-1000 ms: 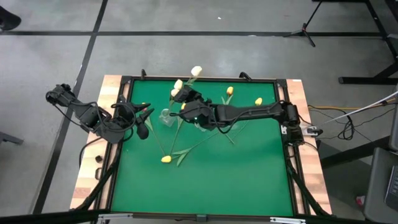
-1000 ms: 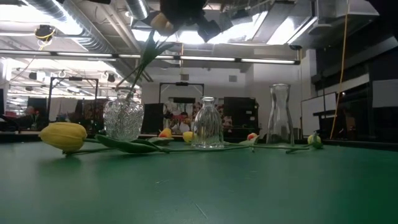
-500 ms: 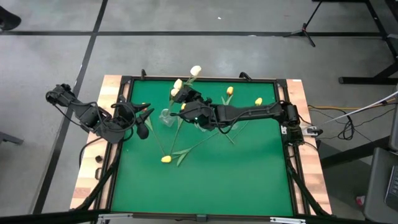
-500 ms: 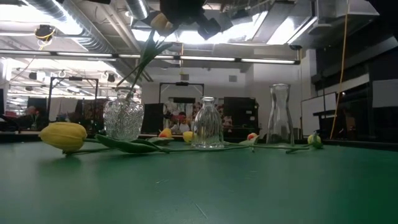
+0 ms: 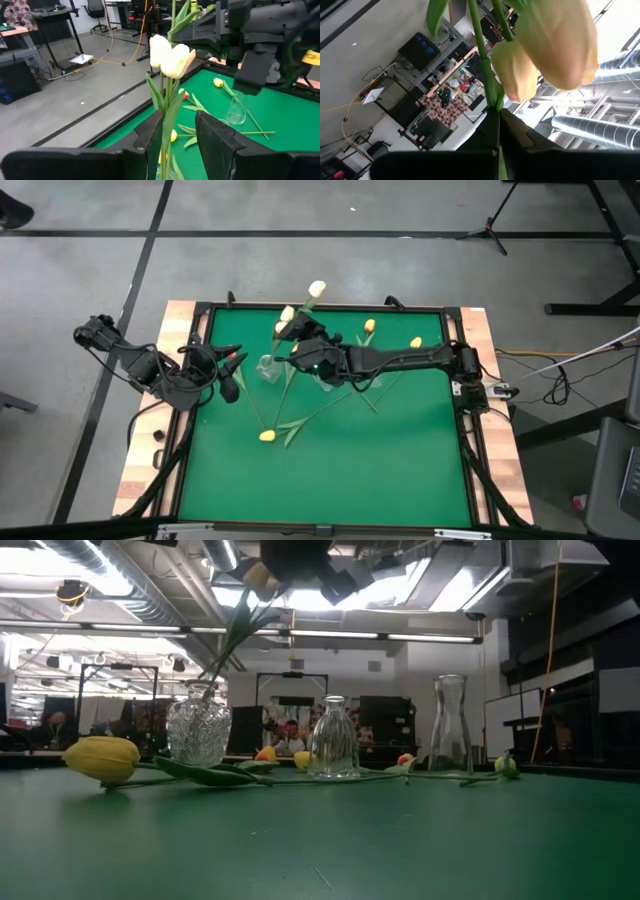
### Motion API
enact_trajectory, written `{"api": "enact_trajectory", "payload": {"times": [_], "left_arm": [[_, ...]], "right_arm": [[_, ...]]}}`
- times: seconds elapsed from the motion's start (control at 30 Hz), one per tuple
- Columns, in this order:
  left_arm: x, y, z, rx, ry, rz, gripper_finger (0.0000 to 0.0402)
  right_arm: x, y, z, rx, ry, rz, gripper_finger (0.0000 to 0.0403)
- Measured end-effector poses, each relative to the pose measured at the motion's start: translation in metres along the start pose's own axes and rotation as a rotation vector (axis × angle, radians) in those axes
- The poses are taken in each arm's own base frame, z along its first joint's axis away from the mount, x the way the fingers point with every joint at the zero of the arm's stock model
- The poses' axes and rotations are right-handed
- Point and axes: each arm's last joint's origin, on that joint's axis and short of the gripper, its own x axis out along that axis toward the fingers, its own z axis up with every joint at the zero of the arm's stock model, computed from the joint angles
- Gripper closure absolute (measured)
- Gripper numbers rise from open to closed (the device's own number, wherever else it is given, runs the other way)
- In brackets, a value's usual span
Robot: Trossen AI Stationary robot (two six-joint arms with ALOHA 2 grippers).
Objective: Sort flowers into vase by color
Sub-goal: Put the light yellow flower into the left transparent vase
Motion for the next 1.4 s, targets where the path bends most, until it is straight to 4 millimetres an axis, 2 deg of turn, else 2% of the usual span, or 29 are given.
{"api": "enact_trajectory", "payload": {"times": [0.53, 0.97, 1.4], "left_arm": [[0.000, 0.000, 0.000, 0.000, -0.001, 0.001, 0.0288], [0.000, 0.000, 0.000, 0.000, -0.005, 0.007, 0.0288], [0.000, 0.000, 0.000, 0.000, -0.006, 0.008, 0.0288]], "right_arm": [[0.000, -0.001, 0.003, -0.009, -0.089, -0.037, 0.0398], [0.013, 0.004, -0.005, -0.028, -0.042, 0.005, 0.0398], [0.015, 0.004, -0.004, -0.039, -0.073, -0.010, 0.0398]]}}
